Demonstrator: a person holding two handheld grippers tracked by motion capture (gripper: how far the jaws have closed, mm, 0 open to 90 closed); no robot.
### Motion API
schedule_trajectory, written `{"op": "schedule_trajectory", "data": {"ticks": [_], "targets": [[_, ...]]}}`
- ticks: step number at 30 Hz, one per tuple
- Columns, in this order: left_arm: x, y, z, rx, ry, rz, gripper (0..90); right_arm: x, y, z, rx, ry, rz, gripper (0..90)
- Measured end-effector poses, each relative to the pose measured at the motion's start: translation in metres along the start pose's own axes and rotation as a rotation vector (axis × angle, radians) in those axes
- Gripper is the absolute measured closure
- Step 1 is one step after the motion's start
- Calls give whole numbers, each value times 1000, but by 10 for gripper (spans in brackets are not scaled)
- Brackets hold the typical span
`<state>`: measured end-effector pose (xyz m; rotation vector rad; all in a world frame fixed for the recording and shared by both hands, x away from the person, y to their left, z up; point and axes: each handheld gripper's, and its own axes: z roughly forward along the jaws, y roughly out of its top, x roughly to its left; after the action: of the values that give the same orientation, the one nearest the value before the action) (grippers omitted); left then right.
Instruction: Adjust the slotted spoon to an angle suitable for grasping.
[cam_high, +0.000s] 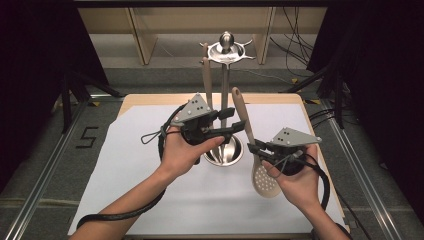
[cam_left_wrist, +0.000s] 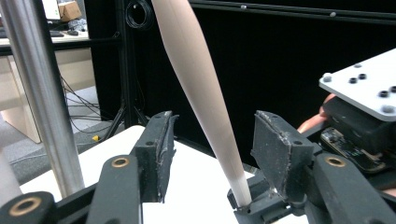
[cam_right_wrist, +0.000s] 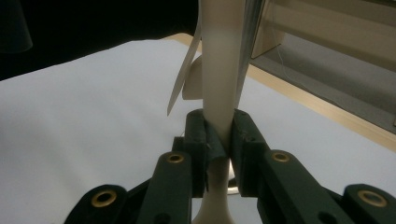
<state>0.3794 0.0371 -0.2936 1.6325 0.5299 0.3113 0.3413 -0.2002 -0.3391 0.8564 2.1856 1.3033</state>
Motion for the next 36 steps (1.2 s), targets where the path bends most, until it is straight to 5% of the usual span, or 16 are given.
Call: {"op": "schedule_trajectory", "data": {"ticks": [12,19,23,32,36], "targets": [[-3,4,2,-26,-9,16,675,8,4,4,-5,-10,-28,790],[-10,10,-1,-31,-84,54,737,10,6,7,-29,-1,-41,782],[-11,13,-3,-11,-92,93,742,7,7,8,-77,65,-23,719],[0,17,-11,-3,-137,78,744,-2,13,2,-146,159,-74,657],[1,18,-13,-4,-164,75,744,-5,20,0,-165,206,-55,658]]}}
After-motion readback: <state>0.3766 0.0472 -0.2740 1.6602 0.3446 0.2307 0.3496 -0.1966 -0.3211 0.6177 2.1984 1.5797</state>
